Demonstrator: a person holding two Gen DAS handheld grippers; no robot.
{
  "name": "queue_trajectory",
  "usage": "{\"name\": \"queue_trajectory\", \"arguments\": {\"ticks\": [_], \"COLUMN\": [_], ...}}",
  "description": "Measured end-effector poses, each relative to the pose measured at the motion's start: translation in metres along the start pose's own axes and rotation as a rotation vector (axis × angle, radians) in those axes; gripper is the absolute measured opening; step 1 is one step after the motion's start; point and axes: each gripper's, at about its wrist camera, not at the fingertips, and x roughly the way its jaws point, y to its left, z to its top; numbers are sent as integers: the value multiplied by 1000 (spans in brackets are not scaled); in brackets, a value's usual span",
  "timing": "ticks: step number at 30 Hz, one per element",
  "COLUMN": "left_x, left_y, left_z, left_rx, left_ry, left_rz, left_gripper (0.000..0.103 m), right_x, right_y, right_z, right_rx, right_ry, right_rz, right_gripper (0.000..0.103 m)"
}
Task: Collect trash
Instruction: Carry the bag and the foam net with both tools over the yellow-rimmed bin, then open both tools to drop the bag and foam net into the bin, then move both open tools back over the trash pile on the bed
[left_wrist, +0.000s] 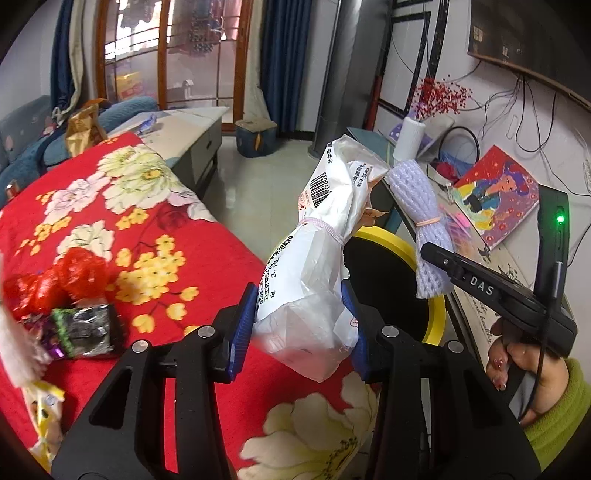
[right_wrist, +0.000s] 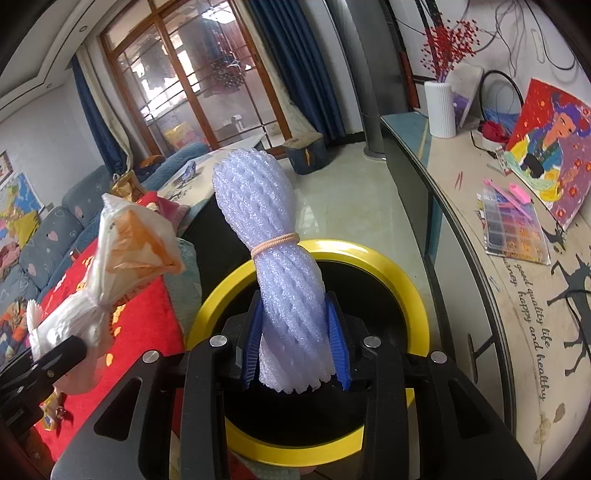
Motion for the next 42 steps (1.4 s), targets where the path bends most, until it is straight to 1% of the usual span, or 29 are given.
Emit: {"name": "queue_trajectory", "arguments": {"ticks": [3, 4, 5, 6, 7, 8, 10, 11, 13, 15, 21, 27, 35, 42], "left_x": [12, 15, 19, 20, 21, 20, 18, 16, 9, 3, -19, -43, -73, -92], "left_y": [-5, -5, -6, -6, -4, -2, 2, 4, 10, 16, 33, 44, 58, 72], "left_z": [1, 2, 2, 2, 2, 1, 0, -1, -3, -4, -7, -11, -16, -22], "left_rx": [2, 1, -3, -8, -22, -37, -59, -69, -98, -126, -176, -182, -196, -221], "left_ry": [21, 23, 27, 25, 13, -2, -14, -18, -43, -59, -111, -174, -241, -276], "left_rz": [-13, -18, -32, -42, -50, -58, -78, -78, -85, -84, -50, -4, 38, 65], "left_gripper": [38, 40, 43, 59, 82, 87, 88, 88, 92, 92, 92, 92, 92, 92], "right_x": [3, 4, 6, 7, 7, 8, 8, 8, 7, 5, -8, -23, -38, -48], "right_y": [-5, -7, -8, -10, -11, -13, -14, -14, -13, -10, 8, 33, 67, 95], "right_z": [-3, -4, -5, -5, -6, -7, -7, -8, -8, -8, -5, -3, -4, -7], "right_rx": [17, 21, 25, 31, 39, 48, 49, 48, 46, 40, 2, -45, -104, -167], "right_ry": [16, 22, 27, 28, 29, 30, 31, 27, 22, 14, -35, -69, -94, -105], "right_rz": [4, 5, 4, 3, 1, -5, -15, -22, -24, -24, -15, 23, 76, 118], "right_gripper": [33, 34, 39, 47, 52, 60, 61, 62, 65, 66, 68, 69, 72, 75]}}
